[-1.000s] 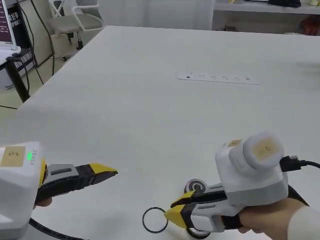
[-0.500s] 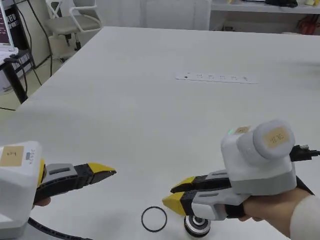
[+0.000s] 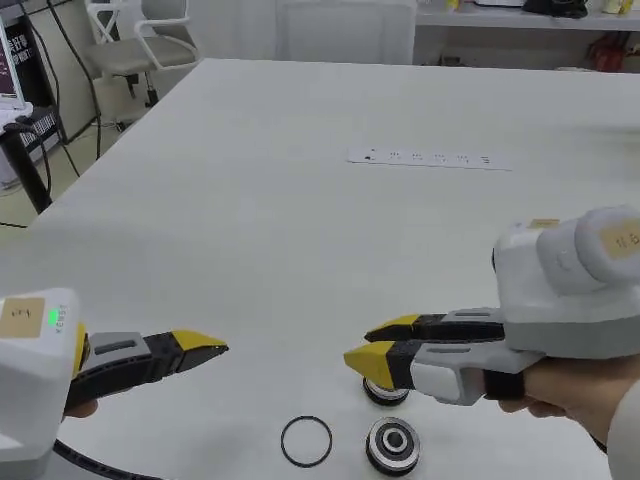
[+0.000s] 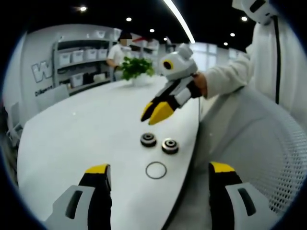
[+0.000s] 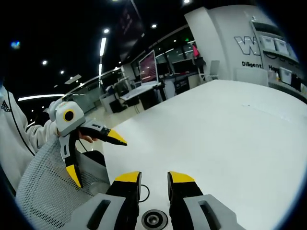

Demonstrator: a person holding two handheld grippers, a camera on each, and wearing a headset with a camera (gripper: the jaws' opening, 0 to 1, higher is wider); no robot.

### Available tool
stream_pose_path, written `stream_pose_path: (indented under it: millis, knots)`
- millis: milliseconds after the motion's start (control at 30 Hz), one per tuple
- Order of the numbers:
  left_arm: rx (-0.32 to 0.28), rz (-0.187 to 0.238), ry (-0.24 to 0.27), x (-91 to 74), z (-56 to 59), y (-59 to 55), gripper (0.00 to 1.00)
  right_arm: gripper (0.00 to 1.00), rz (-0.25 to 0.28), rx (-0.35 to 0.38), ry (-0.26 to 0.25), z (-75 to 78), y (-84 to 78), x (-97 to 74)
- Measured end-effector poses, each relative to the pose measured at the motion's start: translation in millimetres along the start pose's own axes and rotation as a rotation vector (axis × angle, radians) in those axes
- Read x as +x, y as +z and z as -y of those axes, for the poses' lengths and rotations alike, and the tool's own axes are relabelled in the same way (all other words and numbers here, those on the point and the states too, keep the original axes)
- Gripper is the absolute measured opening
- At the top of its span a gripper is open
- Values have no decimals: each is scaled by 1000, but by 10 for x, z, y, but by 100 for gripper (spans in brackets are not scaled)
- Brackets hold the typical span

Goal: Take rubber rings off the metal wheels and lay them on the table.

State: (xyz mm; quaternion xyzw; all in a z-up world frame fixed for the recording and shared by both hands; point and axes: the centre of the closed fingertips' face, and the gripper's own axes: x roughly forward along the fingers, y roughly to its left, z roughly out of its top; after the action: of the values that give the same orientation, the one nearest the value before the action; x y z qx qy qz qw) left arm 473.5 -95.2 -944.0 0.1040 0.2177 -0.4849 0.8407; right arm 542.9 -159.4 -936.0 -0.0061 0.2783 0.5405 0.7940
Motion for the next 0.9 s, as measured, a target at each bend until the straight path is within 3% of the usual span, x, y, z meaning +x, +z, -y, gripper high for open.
stream_pose_path:
  millis: [100,333,733,900]
  knots:
    - [-8,15,6,-12,-13,24,85,20,22,-3,-8,20,54,-55]
    - [13,-2,8,-17,-14,6,85,21,53,-13,-21,68,104,-215]
    - [44,-12,-4,-34,16,33,87,24,1,-24,-3,61,-77,-399]
    - [48,6,-10,-61,44,128,88,25,-19,-22,1,64,-145,-435]
